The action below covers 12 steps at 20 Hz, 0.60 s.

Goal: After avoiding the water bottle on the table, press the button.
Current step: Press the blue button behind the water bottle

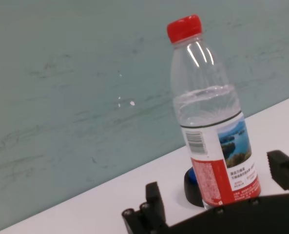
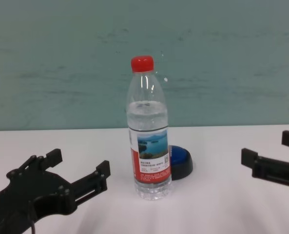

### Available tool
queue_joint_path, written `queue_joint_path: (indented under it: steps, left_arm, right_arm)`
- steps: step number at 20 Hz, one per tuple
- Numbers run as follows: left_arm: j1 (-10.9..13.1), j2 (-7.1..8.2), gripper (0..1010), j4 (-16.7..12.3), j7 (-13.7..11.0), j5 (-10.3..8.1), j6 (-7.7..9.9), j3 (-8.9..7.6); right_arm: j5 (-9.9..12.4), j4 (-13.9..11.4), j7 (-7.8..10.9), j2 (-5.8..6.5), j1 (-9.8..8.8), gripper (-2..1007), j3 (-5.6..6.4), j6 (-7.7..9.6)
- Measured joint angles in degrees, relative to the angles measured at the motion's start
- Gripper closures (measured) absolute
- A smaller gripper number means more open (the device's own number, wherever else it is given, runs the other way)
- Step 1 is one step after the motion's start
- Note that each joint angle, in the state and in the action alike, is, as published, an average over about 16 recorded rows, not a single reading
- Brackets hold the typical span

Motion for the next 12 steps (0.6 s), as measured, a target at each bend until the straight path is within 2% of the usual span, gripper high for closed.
queue_joint_path:
  steps: [6,12]
  left_arm:
    - [0.0,0.00,10,0.0,0.0,0.00,0.00,0.00]
    - [0.0,0.00,10,0.0,0.0,0.00,0.00,0.00]
  right_arm:
    - [0.1,0.3,-0.39,0.19,-0.70,2,0.49,-0.45]
    - [0.2,-0.4,-1.25,0.10,-1.94,2,1.70,-0.55]
